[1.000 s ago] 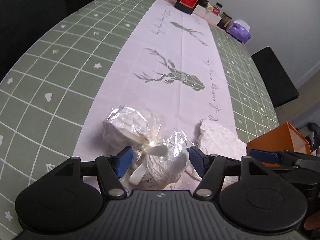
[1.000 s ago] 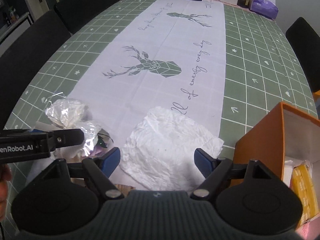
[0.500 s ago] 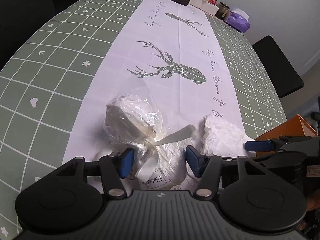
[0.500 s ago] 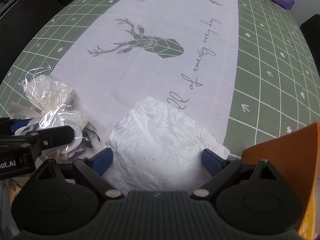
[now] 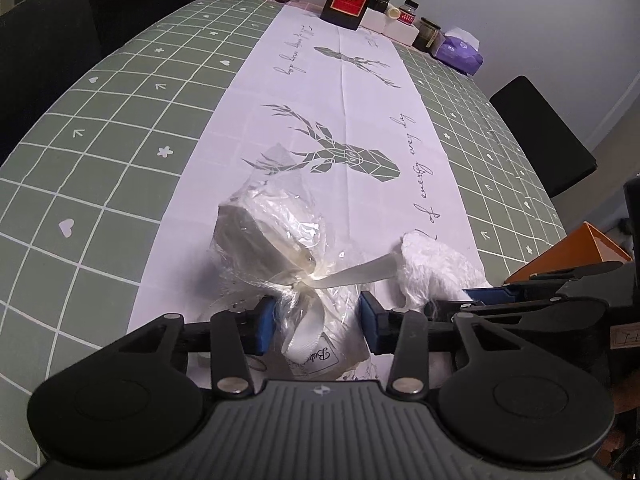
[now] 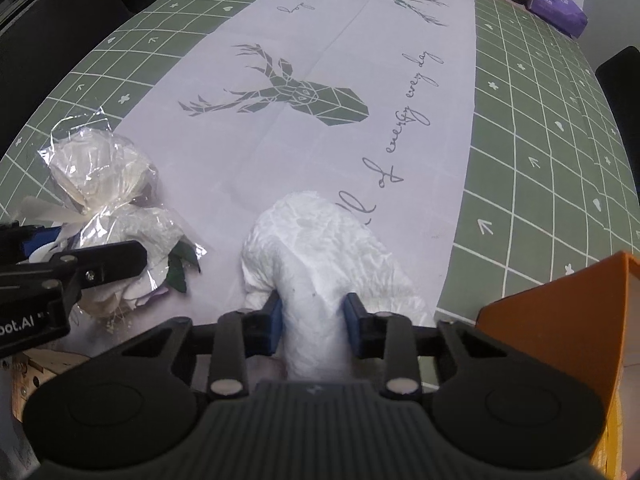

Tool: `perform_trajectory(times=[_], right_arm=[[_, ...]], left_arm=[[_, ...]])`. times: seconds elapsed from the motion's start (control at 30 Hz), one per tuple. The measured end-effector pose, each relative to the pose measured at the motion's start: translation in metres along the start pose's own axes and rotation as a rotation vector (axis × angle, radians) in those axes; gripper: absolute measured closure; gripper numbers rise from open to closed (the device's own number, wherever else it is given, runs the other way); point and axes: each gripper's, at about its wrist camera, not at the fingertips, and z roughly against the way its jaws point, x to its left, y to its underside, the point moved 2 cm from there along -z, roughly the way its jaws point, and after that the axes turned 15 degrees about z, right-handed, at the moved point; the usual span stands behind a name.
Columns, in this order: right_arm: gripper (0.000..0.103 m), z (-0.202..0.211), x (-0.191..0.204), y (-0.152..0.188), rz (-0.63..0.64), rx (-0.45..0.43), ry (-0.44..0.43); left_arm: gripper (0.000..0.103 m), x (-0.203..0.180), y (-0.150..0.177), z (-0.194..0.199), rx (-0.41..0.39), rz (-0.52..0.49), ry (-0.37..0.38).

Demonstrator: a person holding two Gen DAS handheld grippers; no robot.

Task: Organize soft objects
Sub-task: 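Grasp the white cloth with the right tool while the left grasps the wrapped bundle, then carry the cloth and wrapped bundle into the orange box and open both tools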

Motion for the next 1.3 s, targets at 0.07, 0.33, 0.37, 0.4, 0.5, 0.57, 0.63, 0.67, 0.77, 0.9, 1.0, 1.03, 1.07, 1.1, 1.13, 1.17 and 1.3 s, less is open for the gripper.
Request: perform_trajectory(times=[0.07,0.33,0.37,0.4,0.5,0.57,0.63,0.67,0.77,0.9,1.0,1.03,1.07,1.1,1.13,1.17,1.3], right_arm=[[0.082,0.001,0.000,0.001,0.001,-0.009,0.007],[0.088,0.027,0.002,0.000,-0.008,-0.082,0.033],[0.088,0.034,0.003,-0.001,-0.009,-0.098,0.036],[0.088,0.042,0.003,-0.001,-0.008,-0.118,0.043],[0.088,0.071,0.005,-0.002,0.002,-0.188,0.069],[0.088,0.091,0.006,-0.001,0.003,-0.229,0.075],[0.088,0.110,0.008,0.004,-0.001,-0.270,0.066],[0.088,0.121,0.009,0.009,-0.001,-0.294,0.065],[0.088,0.150,0.022,0.024,0.020,-0.364,0.082],[0.088,0.182,0.046,0.053,0.036,-0.450,0.078],[0.088,0.200,0.067,0.082,0.035,-0.500,0.067],[0.088,0.204,0.073,0.092,0.032,-0.512,0.063],[0.088,0.207,0.078,0.101,0.026,-0.522,0.059],[0.088,0.208,0.084,0.112,0.022,-0.532,0.054],[0.088,0.209,0.089,0.122,0.018,-0.540,0.051],[0.088,0.210,0.095,0.133,0.013,-0.546,0.052],[0.088,0.210,0.111,0.171,-0.018,-0.561,0.048]], left_arm=[[0.055,-0.003,0.000,0.005,-0.013,-0.021,-0.002],[0.056,-0.012,-0.005,0.033,-0.093,-0.059,-0.005],[0.056,-0.013,-0.005,0.039,-0.111,-0.062,-0.004],[0.056,-0.015,-0.006,0.046,-0.128,-0.067,-0.003],[0.056,-0.020,-0.004,0.068,-0.185,-0.094,0.005],[0.056,-0.026,-0.002,0.086,-0.229,-0.114,0.009],[0.056,-0.031,0.002,0.104,-0.274,-0.134,0.016],[0.056,-0.033,0.005,0.113,-0.294,-0.144,0.021],[0.056,-0.040,0.018,0.140,-0.353,-0.183,0.029],[0.056,-0.041,0.039,0.169,-0.405,-0.229,0.048],[0.056,-0.040,0.058,0.184,-0.412,-0.271,0.051],[0.056,-0.038,0.066,0.188,-0.414,-0.282,0.048],[0.056,-0.037,0.073,0.191,-0.415,-0.293,0.048],[0.056,-0.035,0.080,0.193,-0.416,-0.301,0.049],[0.056,-0.034,0.087,0.194,-0.414,-0.304,0.050],[0.056,-0.032,0.096,0.195,-0.407,-0.310,0.056],[0.056,-0.027,0.126,0.193,-0.375,-0.327,0.068]])
